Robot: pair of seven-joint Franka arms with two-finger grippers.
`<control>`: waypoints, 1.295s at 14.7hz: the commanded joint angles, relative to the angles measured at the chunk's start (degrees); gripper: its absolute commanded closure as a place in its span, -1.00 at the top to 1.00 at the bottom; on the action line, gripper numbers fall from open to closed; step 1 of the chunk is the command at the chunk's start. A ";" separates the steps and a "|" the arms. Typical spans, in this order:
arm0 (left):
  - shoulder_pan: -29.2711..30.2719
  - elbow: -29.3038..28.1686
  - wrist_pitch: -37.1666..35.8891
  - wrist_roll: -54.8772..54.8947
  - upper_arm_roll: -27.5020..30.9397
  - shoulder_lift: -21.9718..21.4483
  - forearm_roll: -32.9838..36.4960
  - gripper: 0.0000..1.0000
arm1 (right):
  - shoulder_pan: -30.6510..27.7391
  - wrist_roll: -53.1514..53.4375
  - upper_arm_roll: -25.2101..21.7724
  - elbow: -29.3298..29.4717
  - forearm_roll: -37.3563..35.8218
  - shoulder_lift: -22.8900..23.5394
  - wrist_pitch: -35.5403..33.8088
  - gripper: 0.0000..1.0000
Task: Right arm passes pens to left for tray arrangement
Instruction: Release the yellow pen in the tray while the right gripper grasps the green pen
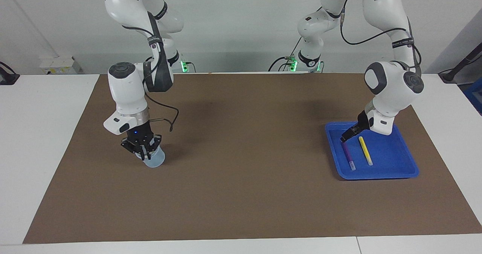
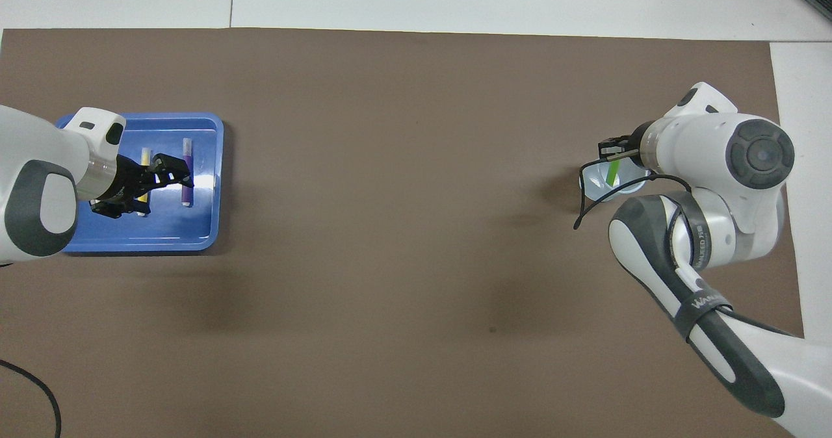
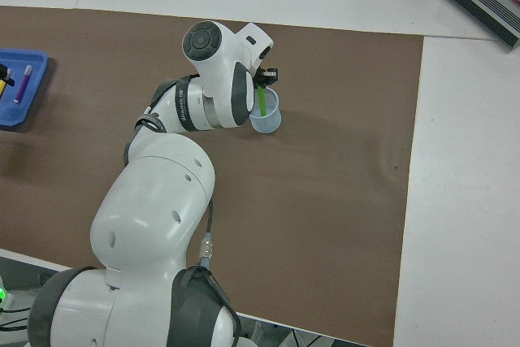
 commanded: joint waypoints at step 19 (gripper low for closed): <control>-5.16 -0.43 -11.99 -25.19 -0.64 -4.02 -28.51 0.99 | -2.81 -15.75 0.32 6.70 -1.54 -1.30 0.26 -1.00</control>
